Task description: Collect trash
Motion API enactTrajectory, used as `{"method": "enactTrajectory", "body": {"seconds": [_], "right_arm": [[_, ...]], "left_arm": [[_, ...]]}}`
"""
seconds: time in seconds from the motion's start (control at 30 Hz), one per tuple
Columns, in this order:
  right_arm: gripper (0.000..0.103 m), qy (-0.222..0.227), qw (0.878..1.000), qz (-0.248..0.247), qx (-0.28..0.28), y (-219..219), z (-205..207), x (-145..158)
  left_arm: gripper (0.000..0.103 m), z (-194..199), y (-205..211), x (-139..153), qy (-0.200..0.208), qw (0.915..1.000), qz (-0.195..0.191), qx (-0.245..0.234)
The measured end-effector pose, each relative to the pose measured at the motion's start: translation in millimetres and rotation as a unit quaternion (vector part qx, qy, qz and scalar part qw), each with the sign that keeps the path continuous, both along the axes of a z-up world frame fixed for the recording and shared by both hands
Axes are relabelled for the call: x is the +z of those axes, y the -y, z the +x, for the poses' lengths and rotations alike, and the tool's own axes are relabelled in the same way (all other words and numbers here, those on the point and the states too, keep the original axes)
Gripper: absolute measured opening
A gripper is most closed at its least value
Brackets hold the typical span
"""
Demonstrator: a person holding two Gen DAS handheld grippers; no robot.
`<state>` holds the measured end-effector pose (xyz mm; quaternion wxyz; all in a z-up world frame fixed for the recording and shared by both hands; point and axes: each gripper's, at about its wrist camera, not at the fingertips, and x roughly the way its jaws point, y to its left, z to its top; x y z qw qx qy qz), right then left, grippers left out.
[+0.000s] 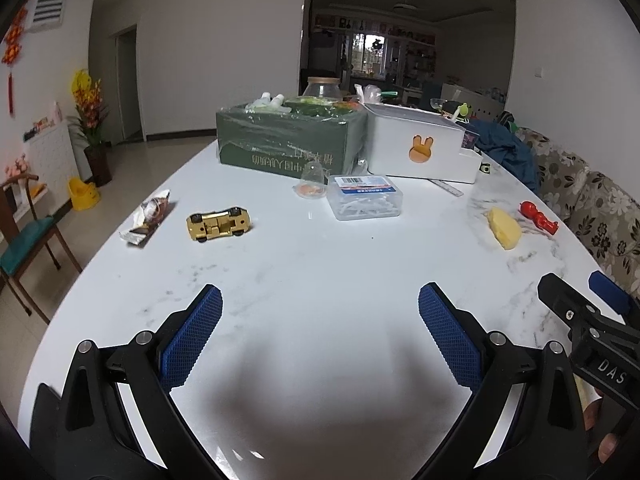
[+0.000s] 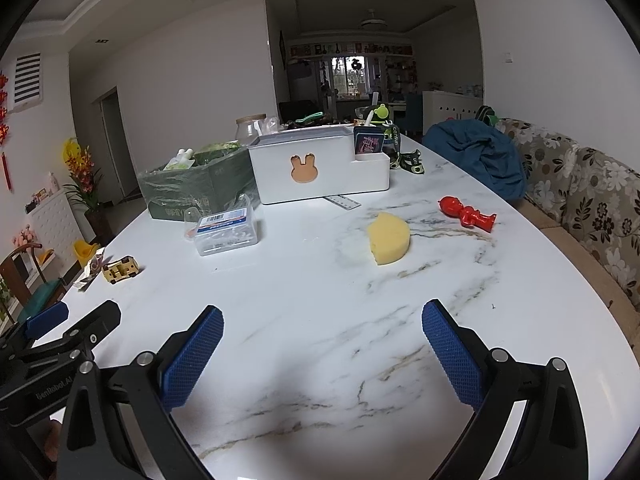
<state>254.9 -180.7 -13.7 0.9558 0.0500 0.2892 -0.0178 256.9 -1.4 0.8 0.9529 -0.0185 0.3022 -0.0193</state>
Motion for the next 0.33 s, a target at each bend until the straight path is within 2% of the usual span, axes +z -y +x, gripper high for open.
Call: {"method": "enactTrajectory", "body": {"seconds": [0.13,0.33], "right_arm": [[0.098,0.0,1.0,0.005,-0.003,1.3,0.9,-0.2],[0.098,-0.015,1.0,0.024,-0.011,8.3,4.9,-3.3]], "left_arm": [[0.096,1.0,5.6,-2.0,-0.01,0.9999,0.011,-0.007],[0.096,0.8,2.3,-2.1,-0.013,0.9999,-0.005,-0.007]]}}
